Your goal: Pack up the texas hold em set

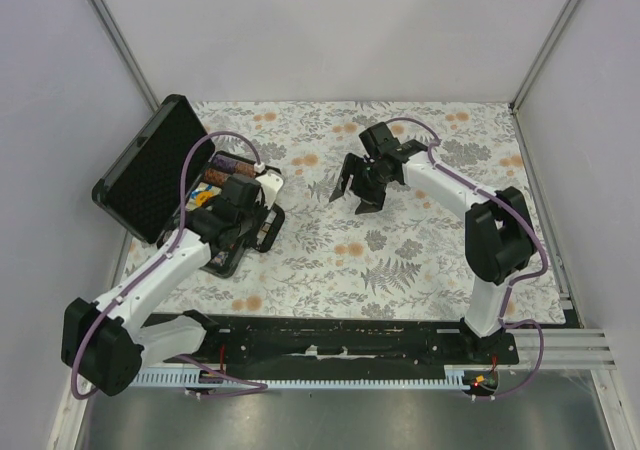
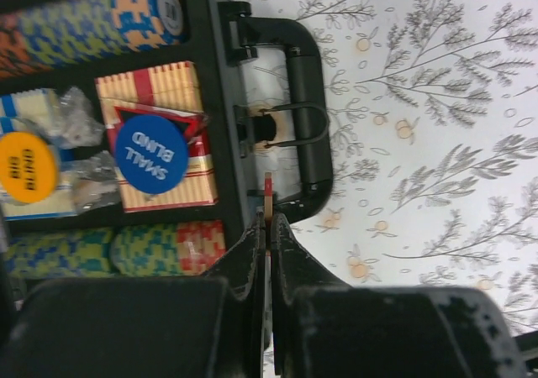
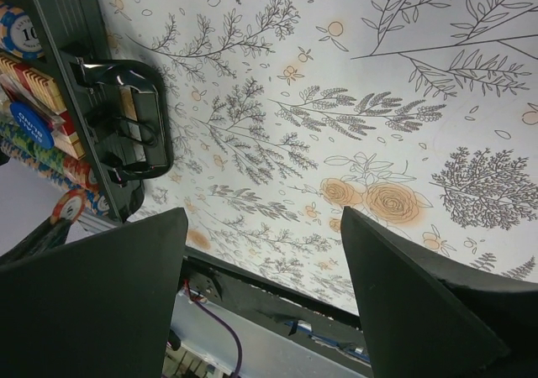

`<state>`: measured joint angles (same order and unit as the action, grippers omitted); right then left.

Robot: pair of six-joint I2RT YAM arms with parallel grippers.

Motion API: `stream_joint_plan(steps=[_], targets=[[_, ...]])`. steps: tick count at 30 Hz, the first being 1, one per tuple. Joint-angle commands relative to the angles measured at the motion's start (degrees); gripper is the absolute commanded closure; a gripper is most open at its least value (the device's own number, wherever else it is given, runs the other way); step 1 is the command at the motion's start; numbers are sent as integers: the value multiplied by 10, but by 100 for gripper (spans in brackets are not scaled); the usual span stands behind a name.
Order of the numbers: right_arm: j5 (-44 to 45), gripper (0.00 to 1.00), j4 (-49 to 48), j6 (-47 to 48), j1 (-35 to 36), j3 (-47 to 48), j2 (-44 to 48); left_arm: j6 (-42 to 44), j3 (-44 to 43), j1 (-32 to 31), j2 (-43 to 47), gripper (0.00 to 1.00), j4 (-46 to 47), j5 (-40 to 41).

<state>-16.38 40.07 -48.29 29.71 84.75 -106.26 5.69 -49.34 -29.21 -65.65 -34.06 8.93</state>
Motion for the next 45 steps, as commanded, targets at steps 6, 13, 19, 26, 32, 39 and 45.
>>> stream_joint_plan(steps=[6,13,19,26,32,39,45], targets=[[7,19,4,14,-10,16,-16,123,53,14,58,98,-29,-5],[-6,19,5,13,-10,31,-32,114,79,33,72,98,-17,14],[-8,20,6,14,-10,31,-32,97,93,61,62,98,17,50],[-10,20,8,18,-11,28,-33,88,94,83,58,98,27,60],[-15,20,8,20,-12,27,-36,85,97,83,54,98,37,53],[-18,20,8,23,-15,25,-37,83,95,83,42,81,37,59],[-20,20,7,26,-20,22,-35,87,94,83,41,72,30,70]])
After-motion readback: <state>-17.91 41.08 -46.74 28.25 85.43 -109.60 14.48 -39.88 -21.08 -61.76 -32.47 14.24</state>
